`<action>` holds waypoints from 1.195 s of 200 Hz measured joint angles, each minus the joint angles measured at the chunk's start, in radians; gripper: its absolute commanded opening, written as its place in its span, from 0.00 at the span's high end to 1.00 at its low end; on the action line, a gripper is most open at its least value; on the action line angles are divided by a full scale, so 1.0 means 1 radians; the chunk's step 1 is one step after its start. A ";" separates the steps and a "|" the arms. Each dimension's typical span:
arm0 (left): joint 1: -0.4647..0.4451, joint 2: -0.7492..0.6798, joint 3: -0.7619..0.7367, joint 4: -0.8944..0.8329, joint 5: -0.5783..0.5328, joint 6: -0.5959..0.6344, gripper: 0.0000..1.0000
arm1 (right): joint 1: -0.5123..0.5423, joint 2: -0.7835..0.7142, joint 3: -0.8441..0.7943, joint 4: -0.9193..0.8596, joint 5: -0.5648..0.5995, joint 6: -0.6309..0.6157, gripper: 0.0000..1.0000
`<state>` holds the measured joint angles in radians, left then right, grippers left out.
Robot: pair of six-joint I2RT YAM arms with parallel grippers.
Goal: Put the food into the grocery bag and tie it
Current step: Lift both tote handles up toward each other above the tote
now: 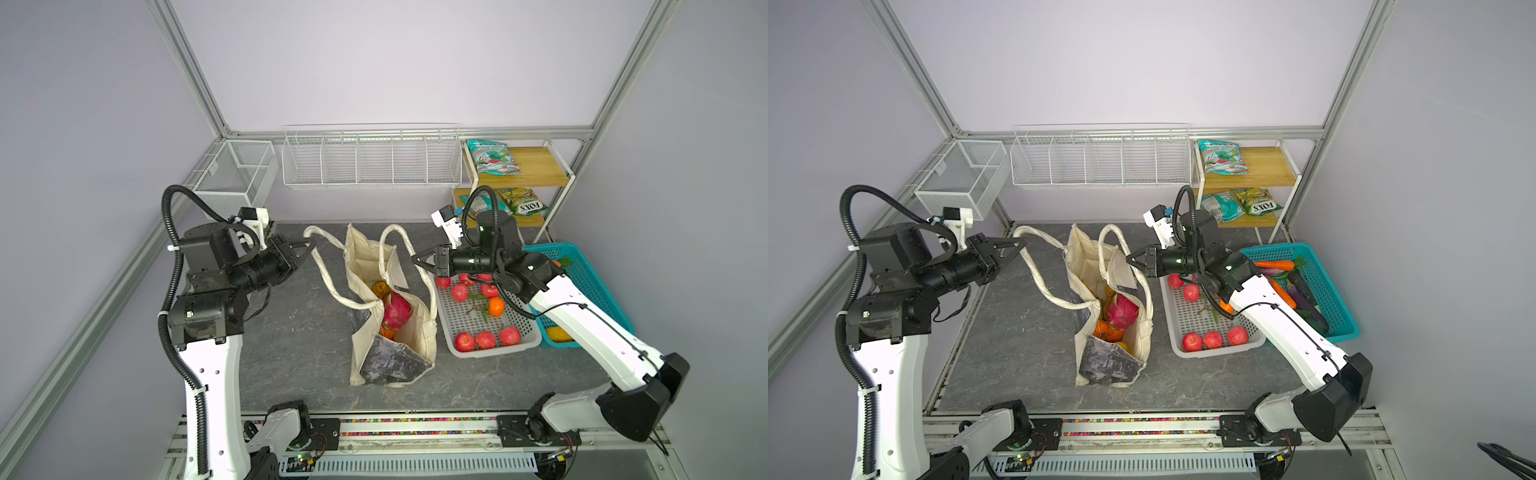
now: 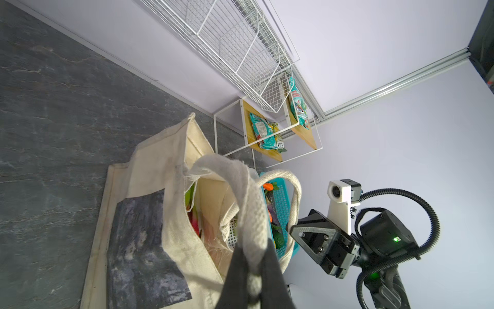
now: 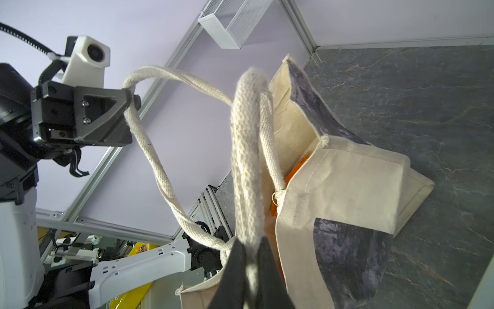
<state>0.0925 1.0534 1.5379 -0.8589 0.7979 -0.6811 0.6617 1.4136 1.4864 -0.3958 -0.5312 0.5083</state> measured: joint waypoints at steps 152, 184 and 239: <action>-0.327 0.130 -0.004 0.162 -0.154 -0.052 1.00 | 0.142 0.140 0.129 -0.007 -0.031 -0.107 0.93; -0.370 0.148 0.003 0.171 -0.177 -0.051 1.00 | 0.142 0.154 0.142 -0.009 -0.032 -0.117 0.93; -0.422 0.152 0.017 0.169 -0.204 -0.043 1.00 | 0.142 0.217 0.198 -0.011 -0.033 -0.121 0.93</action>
<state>-0.3298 1.2057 1.5547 -0.6899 0.5941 -0.7238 0.8032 1.6306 1.6848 -0.4072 -0.5644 0.3878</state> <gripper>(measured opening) 0.062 0.097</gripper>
